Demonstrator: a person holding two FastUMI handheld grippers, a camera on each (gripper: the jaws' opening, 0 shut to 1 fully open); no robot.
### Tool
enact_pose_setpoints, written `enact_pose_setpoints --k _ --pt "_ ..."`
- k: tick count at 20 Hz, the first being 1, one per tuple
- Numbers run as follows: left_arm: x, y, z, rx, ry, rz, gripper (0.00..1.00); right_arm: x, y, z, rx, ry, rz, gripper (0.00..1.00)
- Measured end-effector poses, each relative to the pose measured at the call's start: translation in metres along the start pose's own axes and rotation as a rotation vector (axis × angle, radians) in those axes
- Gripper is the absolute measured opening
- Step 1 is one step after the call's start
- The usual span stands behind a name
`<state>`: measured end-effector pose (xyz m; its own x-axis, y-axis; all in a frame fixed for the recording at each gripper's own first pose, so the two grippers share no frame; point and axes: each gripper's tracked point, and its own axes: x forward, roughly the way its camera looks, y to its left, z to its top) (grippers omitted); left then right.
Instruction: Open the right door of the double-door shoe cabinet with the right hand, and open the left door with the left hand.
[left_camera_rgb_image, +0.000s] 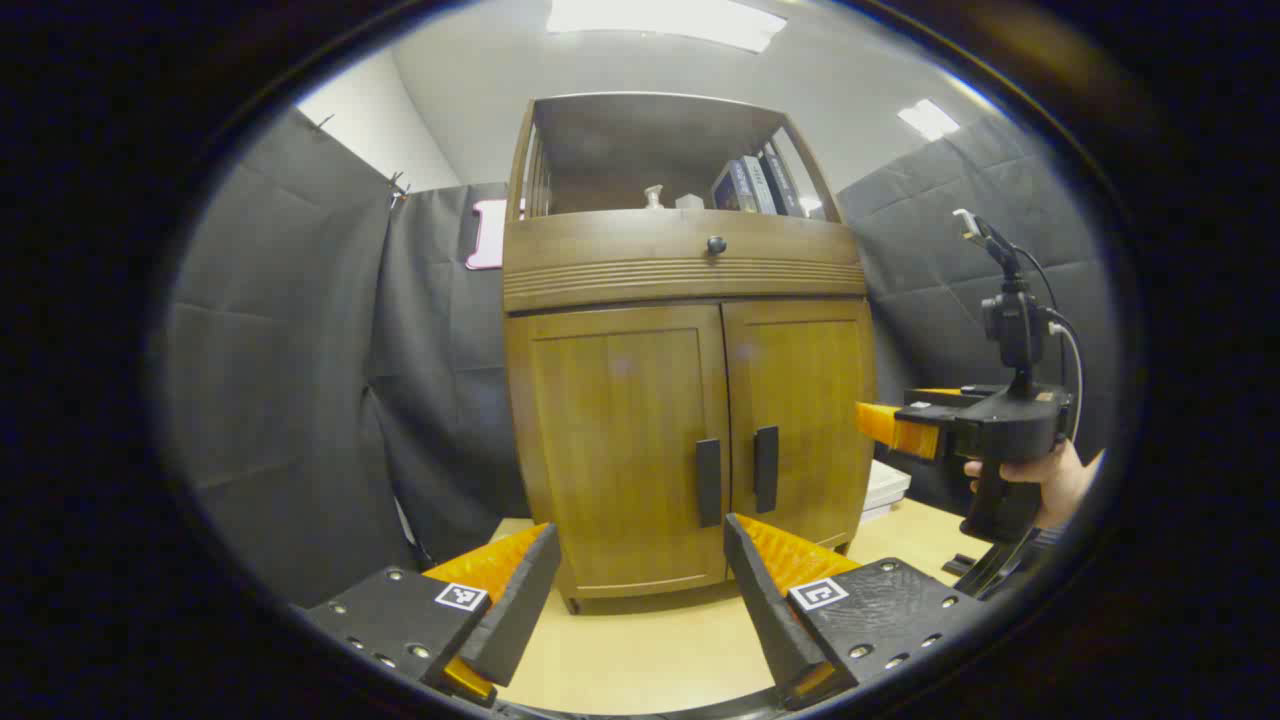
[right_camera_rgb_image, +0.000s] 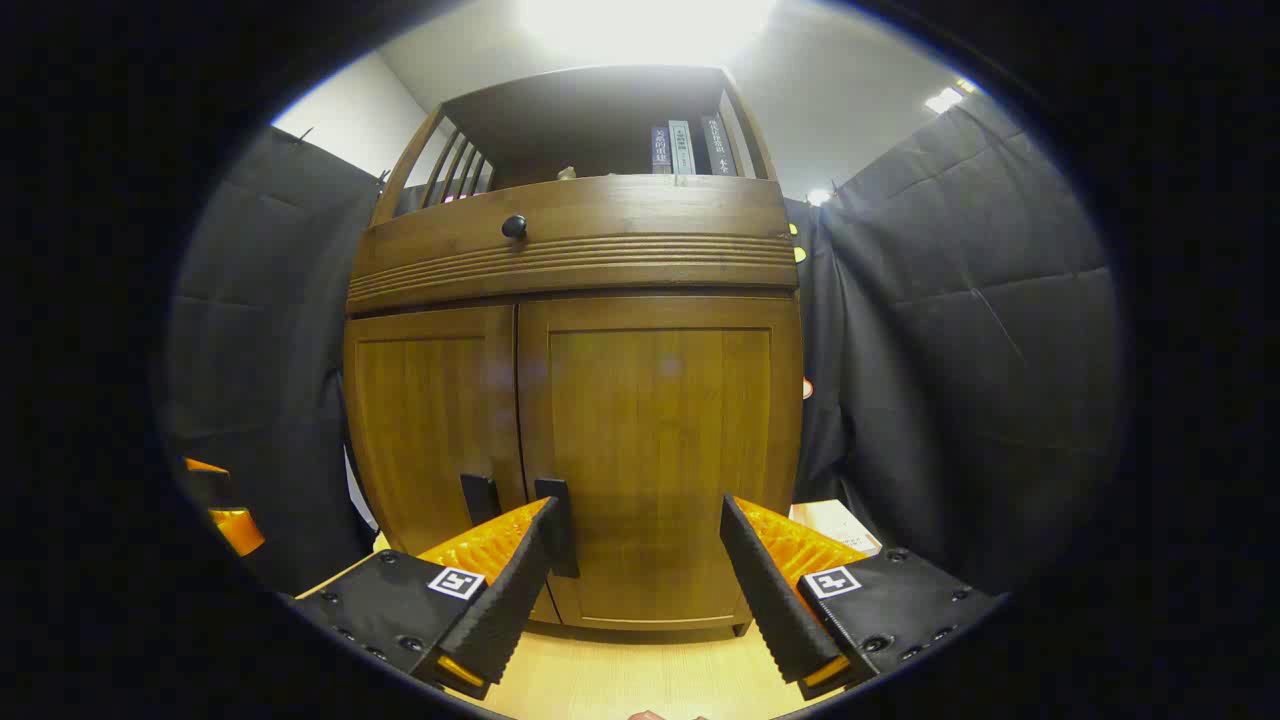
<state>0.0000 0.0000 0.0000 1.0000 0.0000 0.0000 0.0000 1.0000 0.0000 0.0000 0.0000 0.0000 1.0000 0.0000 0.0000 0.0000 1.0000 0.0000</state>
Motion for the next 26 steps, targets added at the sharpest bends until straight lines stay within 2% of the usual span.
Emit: enact_pose_setpoints --k 4,5,12,16,21,22,26 --pt "0.006 0.004 0.002 -0.073 -0.015 -0.019 0.92 -0.009 -0.007 -0.005 0.000 0.016 -0.010 1.00" --pt "0.005 0.009 0.004 -0.069 -0.017 -0.010 0.92 -0.011 -0.008 -0.006 -0.001 0.020 -0.009 0.96" --pt "-0.002 0.039 0.001 -0.027 0.006 0.079 0.92 -0.021 -0.004 -0.009 -0.004 0.042 0.009 1.00" --pt "-0.013 0.028 0.000 -0.061 -0.007 0.081 0.92 -0.016 0.001 -0.010 0.006 0.059 0.022 1.00" --pt "-0.033 0.023 -0.015 -0.051 0.021 0.099 0.92 -0.006 0.012 -0.004 0.015 0.058 0.047 1.00" --pt "-0.037 0.024 -0.019 -0.055 0.028 0.104 0.92 -0.002 0.013 -0.002 0.015 0.054 0.050 0.96" --pt "-0.053 0.026 -0.033 -0.084 0.046 0.131 0.92 0.012 0.019 0.004 0.029 0.055 0.064 1.00"
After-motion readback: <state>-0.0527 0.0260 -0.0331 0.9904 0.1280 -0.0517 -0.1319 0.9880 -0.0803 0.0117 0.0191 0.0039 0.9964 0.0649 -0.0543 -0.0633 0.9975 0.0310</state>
